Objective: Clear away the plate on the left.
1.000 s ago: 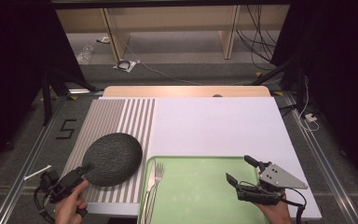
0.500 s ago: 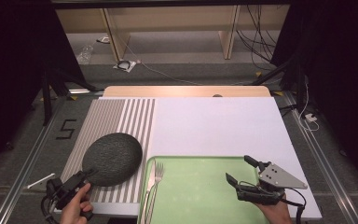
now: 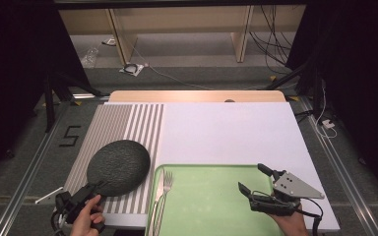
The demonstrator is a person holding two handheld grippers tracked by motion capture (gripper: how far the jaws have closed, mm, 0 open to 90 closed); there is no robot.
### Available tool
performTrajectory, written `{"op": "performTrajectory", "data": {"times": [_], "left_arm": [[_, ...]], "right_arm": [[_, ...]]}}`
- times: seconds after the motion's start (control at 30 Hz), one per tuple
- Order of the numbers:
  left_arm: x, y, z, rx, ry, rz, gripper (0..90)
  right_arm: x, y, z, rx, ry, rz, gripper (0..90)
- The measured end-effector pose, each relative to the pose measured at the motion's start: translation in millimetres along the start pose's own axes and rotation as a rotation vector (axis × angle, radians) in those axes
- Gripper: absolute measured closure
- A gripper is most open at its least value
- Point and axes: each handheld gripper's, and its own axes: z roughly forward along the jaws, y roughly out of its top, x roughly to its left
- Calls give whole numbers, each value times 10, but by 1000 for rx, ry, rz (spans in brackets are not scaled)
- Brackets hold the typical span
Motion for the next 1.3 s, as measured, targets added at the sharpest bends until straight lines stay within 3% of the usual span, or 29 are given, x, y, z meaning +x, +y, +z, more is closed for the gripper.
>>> {"op": "performTrajectory", "data": {"times": [0.17,0.53,0.7,1.3], "left_arm": [[22,6,29,2,0,-25,390],[28,-20,92,-15,-1,-27,482],[52,-31,120,-26,-12,-55,523],[85,-40,181,-37,-27,-92,566]], "right_arm": [[10,7,-3,-3,-1,-2,170],[11,8,2,1,1,0,170],[10,5,6,2,1,6,170],[21,13,2,2,0,-5,170]]}}
